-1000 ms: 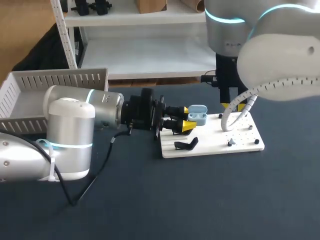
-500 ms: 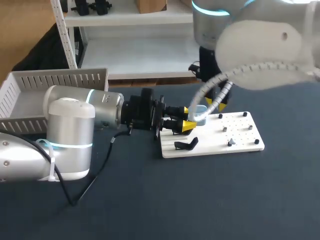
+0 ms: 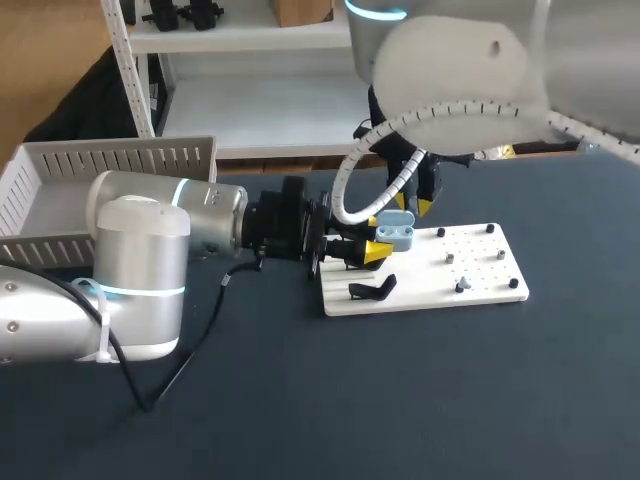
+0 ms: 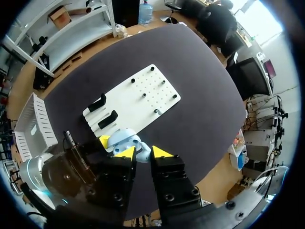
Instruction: Pick up each earbud case from the left stands, insert the matching earbuds, close the lid, and place the case in the box.
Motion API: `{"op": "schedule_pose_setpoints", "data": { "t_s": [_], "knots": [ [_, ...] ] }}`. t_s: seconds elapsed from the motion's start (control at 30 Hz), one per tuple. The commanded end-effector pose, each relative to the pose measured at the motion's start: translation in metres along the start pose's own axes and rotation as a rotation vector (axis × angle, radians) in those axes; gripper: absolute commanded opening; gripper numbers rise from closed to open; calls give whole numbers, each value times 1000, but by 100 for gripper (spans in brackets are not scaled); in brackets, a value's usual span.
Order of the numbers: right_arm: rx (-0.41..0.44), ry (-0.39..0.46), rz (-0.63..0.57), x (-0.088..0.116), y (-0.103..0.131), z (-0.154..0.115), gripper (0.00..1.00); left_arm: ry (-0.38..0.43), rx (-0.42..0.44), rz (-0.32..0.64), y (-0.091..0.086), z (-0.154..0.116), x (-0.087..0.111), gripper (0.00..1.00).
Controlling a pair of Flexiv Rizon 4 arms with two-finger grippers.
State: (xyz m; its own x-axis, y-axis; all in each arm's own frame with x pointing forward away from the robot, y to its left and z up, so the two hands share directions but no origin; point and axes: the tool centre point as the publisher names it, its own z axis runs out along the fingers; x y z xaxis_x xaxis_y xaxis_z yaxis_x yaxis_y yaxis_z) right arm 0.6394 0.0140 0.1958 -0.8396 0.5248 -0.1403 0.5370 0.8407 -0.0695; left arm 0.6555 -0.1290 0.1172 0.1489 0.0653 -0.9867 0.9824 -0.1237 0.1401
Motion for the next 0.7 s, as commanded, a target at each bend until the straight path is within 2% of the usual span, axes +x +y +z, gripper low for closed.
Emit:
{"op": "schedule_pose_setpoints", "data": {
  "t_s": [0.03,0.7],
  "knots": [
    [2,1,0,0,1,0,0,-1,-4,2,-1,0,1,0],
    [-7,18,37,2,2,-4,0,-1,-4,2,-1,0,1,0]
  ]
}}
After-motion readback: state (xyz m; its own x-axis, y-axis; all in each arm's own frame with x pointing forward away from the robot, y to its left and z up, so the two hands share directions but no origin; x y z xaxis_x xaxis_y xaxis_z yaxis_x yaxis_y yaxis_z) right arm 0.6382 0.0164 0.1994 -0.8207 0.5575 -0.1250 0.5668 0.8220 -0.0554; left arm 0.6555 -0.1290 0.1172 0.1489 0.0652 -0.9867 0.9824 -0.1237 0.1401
